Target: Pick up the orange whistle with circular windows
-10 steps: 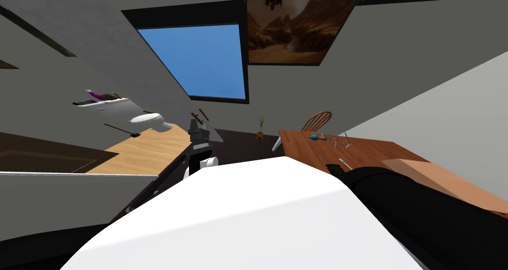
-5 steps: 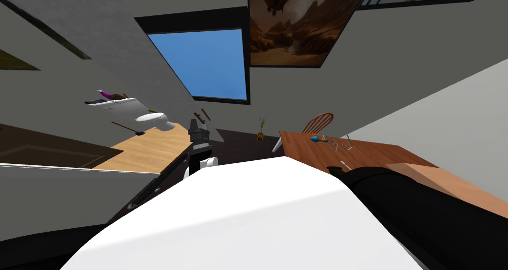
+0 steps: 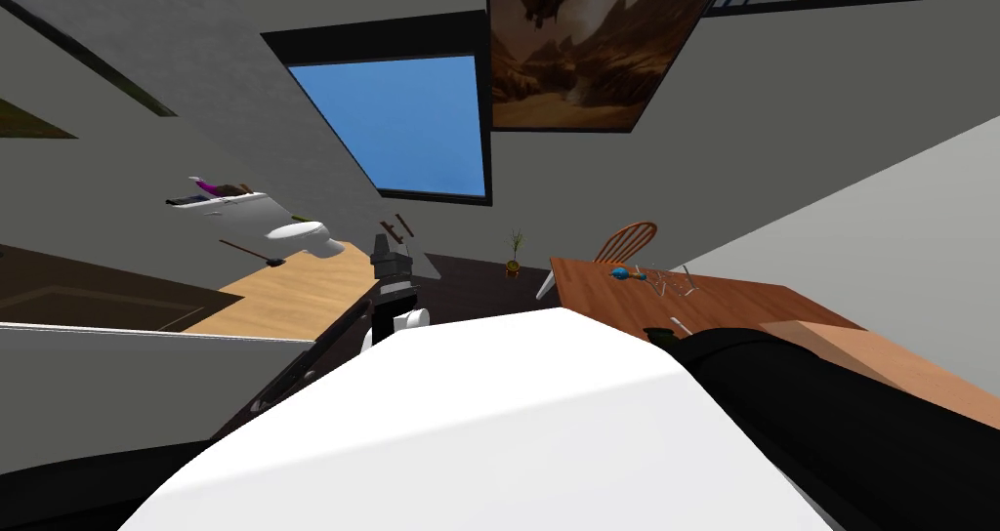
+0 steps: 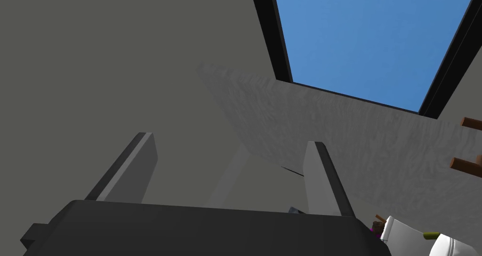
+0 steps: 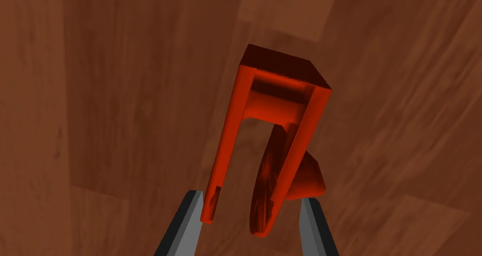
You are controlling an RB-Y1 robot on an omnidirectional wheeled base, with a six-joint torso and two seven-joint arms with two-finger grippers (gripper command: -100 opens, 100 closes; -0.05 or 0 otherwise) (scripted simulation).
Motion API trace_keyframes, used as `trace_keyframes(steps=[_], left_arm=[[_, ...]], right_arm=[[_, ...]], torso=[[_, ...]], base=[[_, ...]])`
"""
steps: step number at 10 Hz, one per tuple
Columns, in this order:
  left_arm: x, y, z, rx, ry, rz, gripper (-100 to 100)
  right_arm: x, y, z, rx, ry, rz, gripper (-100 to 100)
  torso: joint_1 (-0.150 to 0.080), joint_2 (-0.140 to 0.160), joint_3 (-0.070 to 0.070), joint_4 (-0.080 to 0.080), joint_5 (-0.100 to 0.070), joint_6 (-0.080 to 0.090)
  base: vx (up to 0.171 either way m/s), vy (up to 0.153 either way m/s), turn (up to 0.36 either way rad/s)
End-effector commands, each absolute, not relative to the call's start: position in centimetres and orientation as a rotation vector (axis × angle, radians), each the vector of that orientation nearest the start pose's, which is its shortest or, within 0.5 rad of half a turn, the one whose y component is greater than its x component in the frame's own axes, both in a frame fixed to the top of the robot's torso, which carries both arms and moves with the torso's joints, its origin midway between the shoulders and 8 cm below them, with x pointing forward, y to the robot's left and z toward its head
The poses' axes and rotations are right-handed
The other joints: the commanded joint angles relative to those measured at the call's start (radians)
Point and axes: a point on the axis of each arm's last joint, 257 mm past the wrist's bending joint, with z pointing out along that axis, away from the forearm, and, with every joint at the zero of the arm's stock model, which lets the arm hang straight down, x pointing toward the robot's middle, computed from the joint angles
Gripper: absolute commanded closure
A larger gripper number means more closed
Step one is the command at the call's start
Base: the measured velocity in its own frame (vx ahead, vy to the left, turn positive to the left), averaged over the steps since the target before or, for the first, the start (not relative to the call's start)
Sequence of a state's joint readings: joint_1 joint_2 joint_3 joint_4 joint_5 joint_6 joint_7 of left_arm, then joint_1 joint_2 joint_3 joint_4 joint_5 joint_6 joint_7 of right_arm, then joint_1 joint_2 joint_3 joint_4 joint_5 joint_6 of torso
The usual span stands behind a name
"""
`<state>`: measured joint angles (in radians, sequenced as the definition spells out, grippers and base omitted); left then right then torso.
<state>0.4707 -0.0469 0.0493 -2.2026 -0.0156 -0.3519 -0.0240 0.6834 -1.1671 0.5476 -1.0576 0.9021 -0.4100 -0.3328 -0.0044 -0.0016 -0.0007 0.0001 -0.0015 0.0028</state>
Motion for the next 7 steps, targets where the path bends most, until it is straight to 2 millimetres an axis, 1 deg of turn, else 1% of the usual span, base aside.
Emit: trace_keyframes(steps=[1,2,3,5,6,7], left_arm=[[37.8,30.5,-3.1,-0.832,0.717,-1.183,0],[37.8,30.5,-3.1,-0.832,0.717,-1.183,0],[37.8,30.5,-3.1,-0.832,0.717,-1.184,0],[37.8,30.5,-3.1,-0.832,0.717,-1.184,0],[37.8,30.5,-3.1,-0.832,0.717,-1.184,0],[37.8,30.5,-3.1,-0.832,0.717,-1.184,0]], right_arm=[[-7.5,-58.1,-50.0,0.037,3.104,-0.004,100],[-7.5,-58.1,-50.0,0.038,3.104,-0.004,0],[-6.7,-58.8,-48.9,0.016,3.103,0.001,100],[-6.0,-59.3,-48.0,0.003,3.102,0.005,100],[-6.2,-59.2,-48.4,0.005,3.103,0.002,100],[-6.1,-59.2,-48.3,0.006,3.102,0.002,0]], torso=[[0.000,0.000,0.000,0.000,0.000,0.000],[0.000,0.000,0.000,0.000,0.000,0.000],[0.000,0.000,0.000,0.000,0.000,0.000],[0.002,0.002,0.001,0.000,0.001,0.000],[0.002,0.002,0.001,0.000,0.001,0.000],[0.001,0.001,0.001,0.000,0.000,0.000]], base=[[0.000,0.000,0.000],[0.000,0.000,0.000],[-0.018,0.025,-0.093],[-0.029,0.031,-0.074],[-0.010,0.012,-0.008],[0.000,0.000,0.000]])
